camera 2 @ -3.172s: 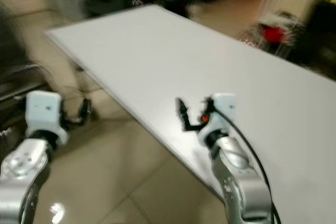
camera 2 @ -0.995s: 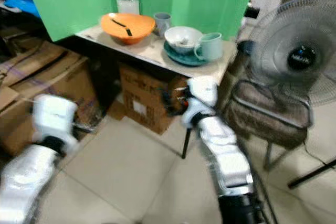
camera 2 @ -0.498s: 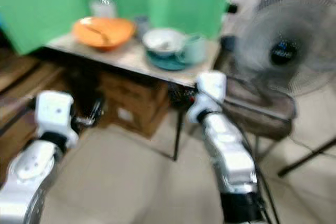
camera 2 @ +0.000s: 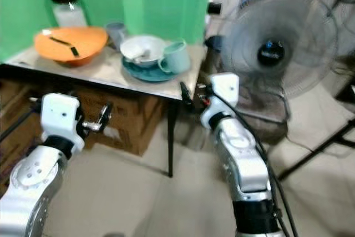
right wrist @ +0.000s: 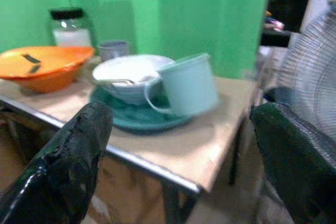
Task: Setting the table
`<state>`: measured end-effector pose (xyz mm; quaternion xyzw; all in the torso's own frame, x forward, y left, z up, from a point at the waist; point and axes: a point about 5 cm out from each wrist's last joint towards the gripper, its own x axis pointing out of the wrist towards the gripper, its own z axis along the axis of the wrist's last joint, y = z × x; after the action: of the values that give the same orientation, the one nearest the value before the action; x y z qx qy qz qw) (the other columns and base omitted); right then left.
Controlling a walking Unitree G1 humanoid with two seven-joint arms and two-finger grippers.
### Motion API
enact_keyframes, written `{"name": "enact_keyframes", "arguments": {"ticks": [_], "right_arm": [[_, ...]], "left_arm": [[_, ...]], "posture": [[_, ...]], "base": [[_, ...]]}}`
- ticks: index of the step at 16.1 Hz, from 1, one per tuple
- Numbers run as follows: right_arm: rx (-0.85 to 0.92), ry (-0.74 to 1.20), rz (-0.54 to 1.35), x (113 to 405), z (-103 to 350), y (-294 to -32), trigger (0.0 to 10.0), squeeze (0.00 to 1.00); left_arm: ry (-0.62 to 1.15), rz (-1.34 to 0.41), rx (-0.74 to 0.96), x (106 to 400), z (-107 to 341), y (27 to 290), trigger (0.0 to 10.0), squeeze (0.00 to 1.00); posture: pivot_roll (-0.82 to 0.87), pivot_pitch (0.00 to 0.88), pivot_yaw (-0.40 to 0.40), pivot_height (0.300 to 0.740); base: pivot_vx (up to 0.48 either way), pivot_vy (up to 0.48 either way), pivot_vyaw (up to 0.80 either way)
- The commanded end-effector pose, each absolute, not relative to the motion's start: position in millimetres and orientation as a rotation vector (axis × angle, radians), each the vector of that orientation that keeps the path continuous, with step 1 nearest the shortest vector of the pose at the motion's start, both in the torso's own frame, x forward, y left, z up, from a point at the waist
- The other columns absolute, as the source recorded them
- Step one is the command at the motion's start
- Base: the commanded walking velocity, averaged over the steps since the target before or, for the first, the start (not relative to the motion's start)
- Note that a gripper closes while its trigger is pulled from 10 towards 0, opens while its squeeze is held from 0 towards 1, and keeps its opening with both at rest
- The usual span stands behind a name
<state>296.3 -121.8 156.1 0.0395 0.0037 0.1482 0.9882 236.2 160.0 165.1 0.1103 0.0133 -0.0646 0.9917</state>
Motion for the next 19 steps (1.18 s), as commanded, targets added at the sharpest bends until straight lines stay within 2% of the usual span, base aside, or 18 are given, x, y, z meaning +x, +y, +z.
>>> {"name": "enact_keyframes", "arguments": {"ticks": [1,6,10,15,17,19], "right_arm": [[0.084,-0.023,0.341,297,163,-110,10.0,0.0],[0.1,-0.016,0.349,298,161,-107,10.0,0.0],[0.132,0.031,0.298,294,149,-116,10.0,0.0],[0.063,0.075,0.181,253,126,-157,10.0,0.0],[0.046,0.076,0.175,243,130,-162,10.0,0.0],[0.054,0.042,0.206,248,141,-154,10.0,0.0]], "left_arm": [[0.023,-0.107,0.237,236,167,167,10.0,0.0],[0.022,-0.115,0.233,238,168,166,10.0,0.0],[0.021,-0.112,0.208,241,169,168,10.0,0.0],[0.023,-0.072,0.182,233,154,172,10.0,0.0],[0.01,-0.081,0.169,229,153,173,10.0,0.0],[-0.019,-0.139,0.185,220,158,163,10.0,0.0]], "posture": [[0.15,0.0,-0.037,0.74],[0.15,0.0,-0.028,0.74],[0.14,0.0,0.01,0.74],[0.08,0.0,0.063,0.74],[0.05,0.0,0.04,0.74],[0.05,0.0,0.031,0.74]], "base": [[0.36,0.0,0.0],[0.379,0.0,0.0],[0.394,0.0,0.0],[0.356,0.0,0.0],[0.332,0.0,0.0],[0.336,0.0,0.0]]}}
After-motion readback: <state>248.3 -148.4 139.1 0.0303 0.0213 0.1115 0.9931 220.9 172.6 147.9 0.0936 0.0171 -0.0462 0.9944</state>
